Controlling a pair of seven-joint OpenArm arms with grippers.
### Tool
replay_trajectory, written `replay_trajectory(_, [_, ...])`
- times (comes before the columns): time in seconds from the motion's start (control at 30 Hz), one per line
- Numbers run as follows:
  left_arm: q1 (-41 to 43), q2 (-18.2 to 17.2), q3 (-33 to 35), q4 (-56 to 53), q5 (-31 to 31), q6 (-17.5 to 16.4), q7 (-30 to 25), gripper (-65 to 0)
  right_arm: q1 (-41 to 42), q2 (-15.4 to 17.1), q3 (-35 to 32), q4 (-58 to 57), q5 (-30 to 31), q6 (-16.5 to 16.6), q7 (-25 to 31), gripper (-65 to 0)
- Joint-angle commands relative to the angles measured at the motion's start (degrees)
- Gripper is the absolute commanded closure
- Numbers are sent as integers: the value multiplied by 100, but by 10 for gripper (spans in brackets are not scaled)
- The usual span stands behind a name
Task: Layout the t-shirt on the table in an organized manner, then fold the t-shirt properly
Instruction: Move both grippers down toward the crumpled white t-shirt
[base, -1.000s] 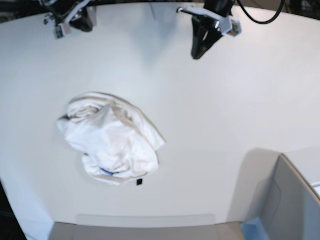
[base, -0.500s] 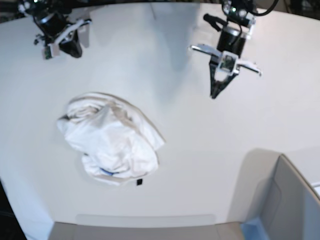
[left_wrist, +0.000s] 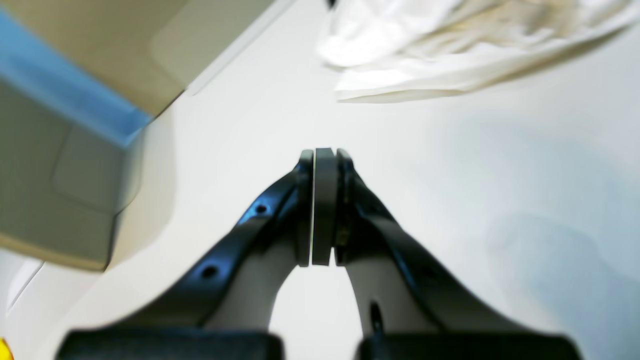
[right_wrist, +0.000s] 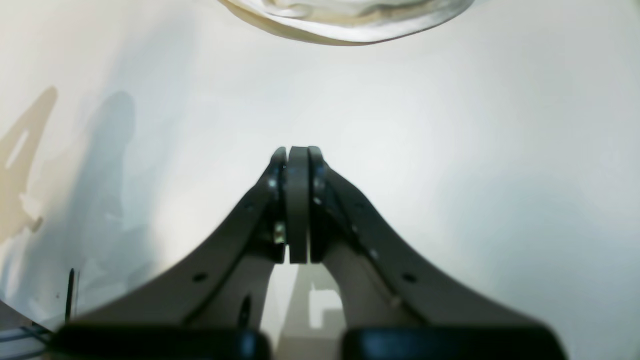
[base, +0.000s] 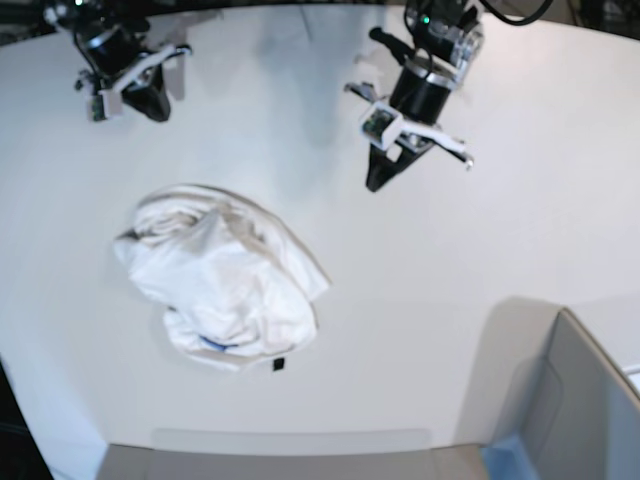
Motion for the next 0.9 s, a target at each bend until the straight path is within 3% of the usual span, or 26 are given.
replay_trajectory(0.0, [-7, -1, 10, 135, 17, 87, -155, -2, -47, 87, 23, 95, 15, 45, 129, -1])
replay_trajectory(0.23, [2, 25, 1, 135, 17, 87, -155, -16, 182, 78, -12, 95, 15, 45, 129, -21])
replay_trajectory(0.47, [19, 25, 10, 162, 17, 96, -172, -184, 331, 78, -29, 112, 15, 45, 138, -229])
replay_trajectory(0.53, [19, 25, 10, 162, 17, 96, -181, -216, 507, 87, -12, 112, 15, 45, 138, -233])
replay_trajectory(0.67, [28, 51, 10, 162, 17, 96, -190, -211, 1210, 87, -47, 112, -90, 45, 129, -215])
replay_trajectory(0.73, [28, 262, 1, 162, 17, 96, -190, -211, 1694, 87, -319, 112, -495, 45, 85, -207])
replay_trajectory(0.87, [169, 746, -8, 162, 17, 96, -190, -211, 2890, 236, -1717, 77, -2438, 1, -873, -208])
